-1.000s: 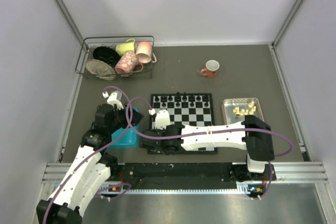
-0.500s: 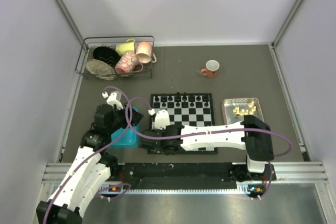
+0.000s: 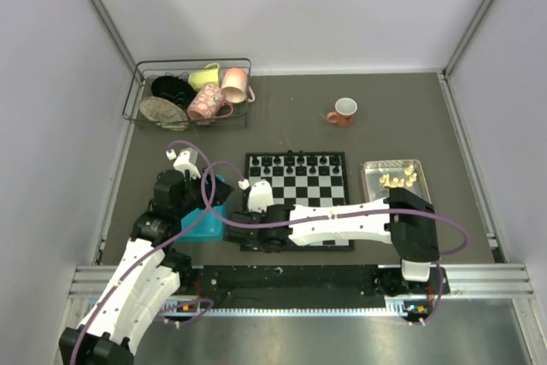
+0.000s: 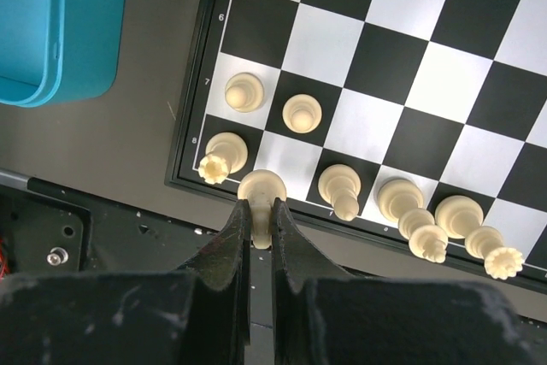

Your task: Set up the chess pieces on the board

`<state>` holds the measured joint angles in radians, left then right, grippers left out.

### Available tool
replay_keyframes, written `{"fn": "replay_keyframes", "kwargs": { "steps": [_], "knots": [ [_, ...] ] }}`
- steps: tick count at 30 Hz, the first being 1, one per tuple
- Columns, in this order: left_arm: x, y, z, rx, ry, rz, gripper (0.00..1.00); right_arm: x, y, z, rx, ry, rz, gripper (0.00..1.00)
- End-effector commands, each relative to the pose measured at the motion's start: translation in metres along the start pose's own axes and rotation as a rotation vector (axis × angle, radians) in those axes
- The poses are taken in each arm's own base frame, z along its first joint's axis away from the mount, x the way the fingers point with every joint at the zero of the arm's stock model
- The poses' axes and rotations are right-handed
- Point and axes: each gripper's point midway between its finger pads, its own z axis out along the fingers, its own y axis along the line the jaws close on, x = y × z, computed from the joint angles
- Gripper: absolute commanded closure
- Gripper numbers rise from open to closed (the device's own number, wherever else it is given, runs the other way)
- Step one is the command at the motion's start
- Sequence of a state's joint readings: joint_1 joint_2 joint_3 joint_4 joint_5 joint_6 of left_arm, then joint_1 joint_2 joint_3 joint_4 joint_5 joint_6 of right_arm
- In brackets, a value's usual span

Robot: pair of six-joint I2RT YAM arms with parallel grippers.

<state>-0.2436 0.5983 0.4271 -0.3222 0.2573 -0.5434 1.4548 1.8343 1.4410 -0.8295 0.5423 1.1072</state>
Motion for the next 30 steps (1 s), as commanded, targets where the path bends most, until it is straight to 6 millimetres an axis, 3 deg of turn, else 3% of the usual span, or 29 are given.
{"fn": "replay_keyframes", "kwargs": {
  "steps": [1,11,30],
  "knots": [
    [-0.007,-0.004,0.0,0.018,-0.024,0.019,0.46,0.002,0.006,0.007,-0.01,0.012,0.001,1.0],
    [-0.007,-0.003,0.001,0.018,-0.022,0.021,0.46,0.013,-0.005,0.018,0.029,0.025,0.0,1.0],
    [-0.007,-0.003,0.001,0.018,-0.022,0.022,0.46,0.013,-0.013,0.03,0.055,0.029,-0.009,1.0]
  ]
}}
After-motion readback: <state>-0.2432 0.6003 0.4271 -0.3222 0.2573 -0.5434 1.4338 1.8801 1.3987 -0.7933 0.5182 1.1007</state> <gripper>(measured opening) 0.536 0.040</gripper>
